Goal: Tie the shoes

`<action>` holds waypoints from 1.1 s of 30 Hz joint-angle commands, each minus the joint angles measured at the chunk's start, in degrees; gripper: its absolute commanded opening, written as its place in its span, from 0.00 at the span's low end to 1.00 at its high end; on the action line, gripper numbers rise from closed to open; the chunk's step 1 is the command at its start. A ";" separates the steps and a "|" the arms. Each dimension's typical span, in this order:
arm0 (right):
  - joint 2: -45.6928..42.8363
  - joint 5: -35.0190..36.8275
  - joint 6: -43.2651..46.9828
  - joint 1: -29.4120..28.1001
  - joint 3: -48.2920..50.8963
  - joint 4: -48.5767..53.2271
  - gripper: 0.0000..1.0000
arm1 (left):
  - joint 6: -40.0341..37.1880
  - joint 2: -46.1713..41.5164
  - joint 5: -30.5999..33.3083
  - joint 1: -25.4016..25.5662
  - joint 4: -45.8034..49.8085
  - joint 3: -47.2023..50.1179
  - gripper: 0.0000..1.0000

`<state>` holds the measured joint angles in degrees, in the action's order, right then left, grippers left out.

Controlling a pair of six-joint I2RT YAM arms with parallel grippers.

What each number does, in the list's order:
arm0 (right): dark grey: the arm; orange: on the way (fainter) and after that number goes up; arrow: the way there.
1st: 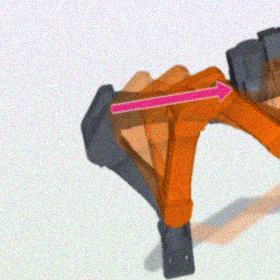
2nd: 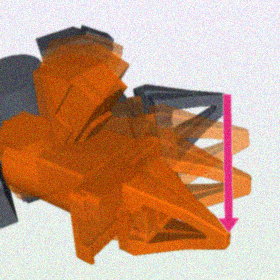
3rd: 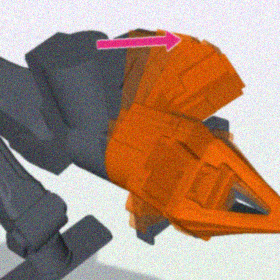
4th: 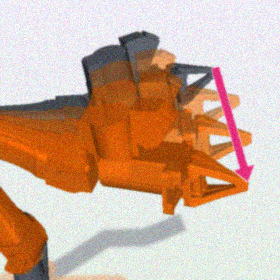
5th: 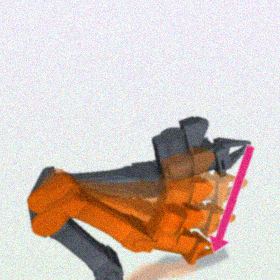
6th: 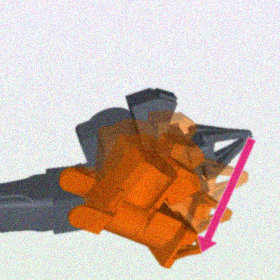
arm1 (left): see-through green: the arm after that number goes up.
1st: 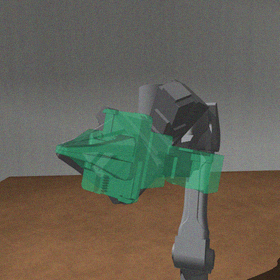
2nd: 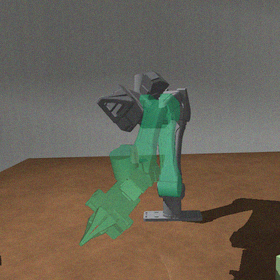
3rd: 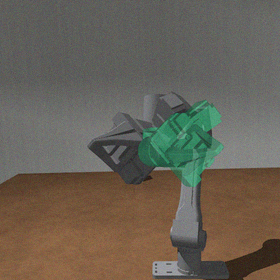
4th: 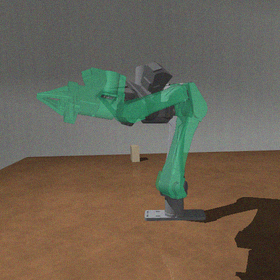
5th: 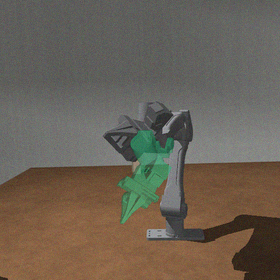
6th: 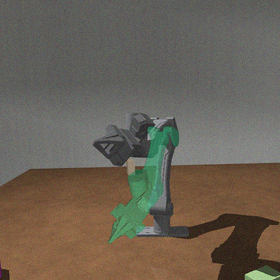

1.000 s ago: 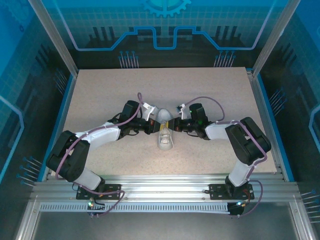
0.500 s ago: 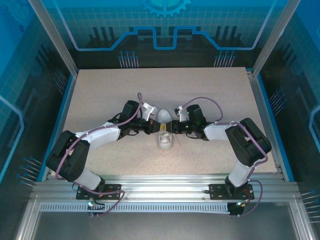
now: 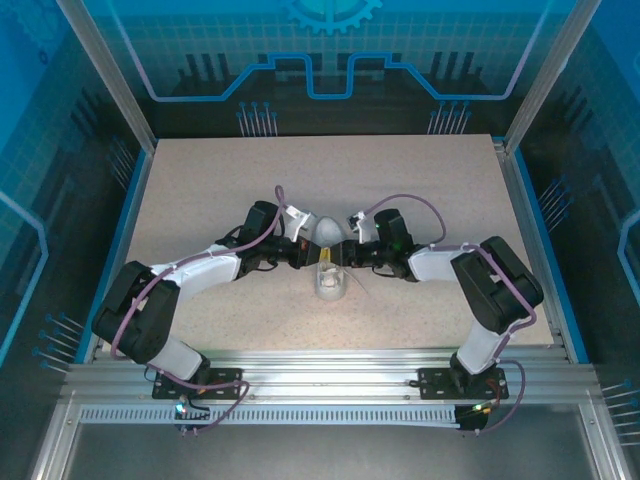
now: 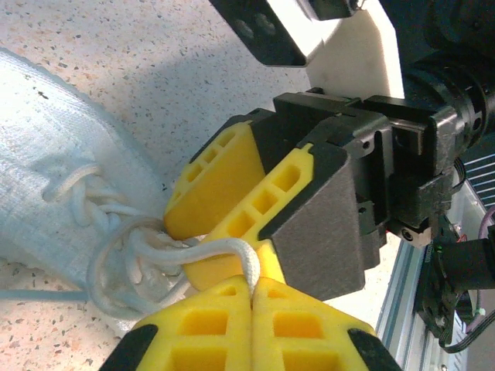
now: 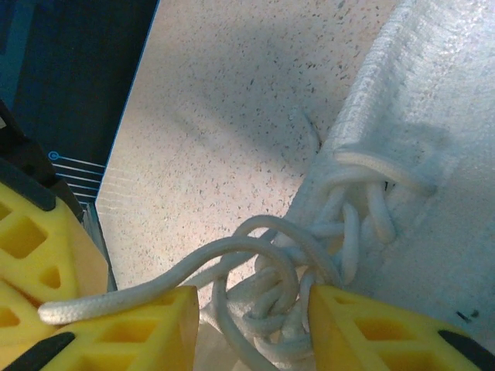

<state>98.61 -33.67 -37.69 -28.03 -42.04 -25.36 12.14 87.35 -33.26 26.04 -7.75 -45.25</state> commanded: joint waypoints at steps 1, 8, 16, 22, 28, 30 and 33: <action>-3.14 -2.36 0.29 0.98 1.35 1.91 0.42 | 0.84 -1.22 1.34 0.41 1.00 -0.71 0.00; -6.30 -2.31 3.97 2.80 1.40 8.49 0.33 | 1.52 -1.04 1.59 0.28 -0.50 0.56 0.00; -6.16 -1.51 3.52 3.31 -0.26 11.36 0.33 | 3.46 -1.65 0.50 -0.71 -4.05 3.27 0.00; -4.66 -6.58 0.89 6.08 0.34 6.36 0.38 | 5.62 -2.34 -0.65 -1.96 -8.68 6.41 0.00; -0.14 -11.06 -2.69 6.96 -0.63 0.54 0.41 | 6.05 -1.76 -1.11 -2.53 -10.42 7.46 0.00; 1.61 -12.22 -3.96 6.89 -1.17 -1.71 0.42 | 6.28 -1.49 -1.36 -2.69 -10.87 7.56 0.00; 3.70 -13.24 -5.05 6.88 -1.29 -4.58 0.43 | 6.24 -1.22 -1.64 -2.92 -10.80 7.64 0.00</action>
<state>100.55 -43.68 -40.60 -21.69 -42.02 -25.06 18.06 86.52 -32.88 23.73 -16.56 -38.39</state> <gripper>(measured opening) 0.424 0.037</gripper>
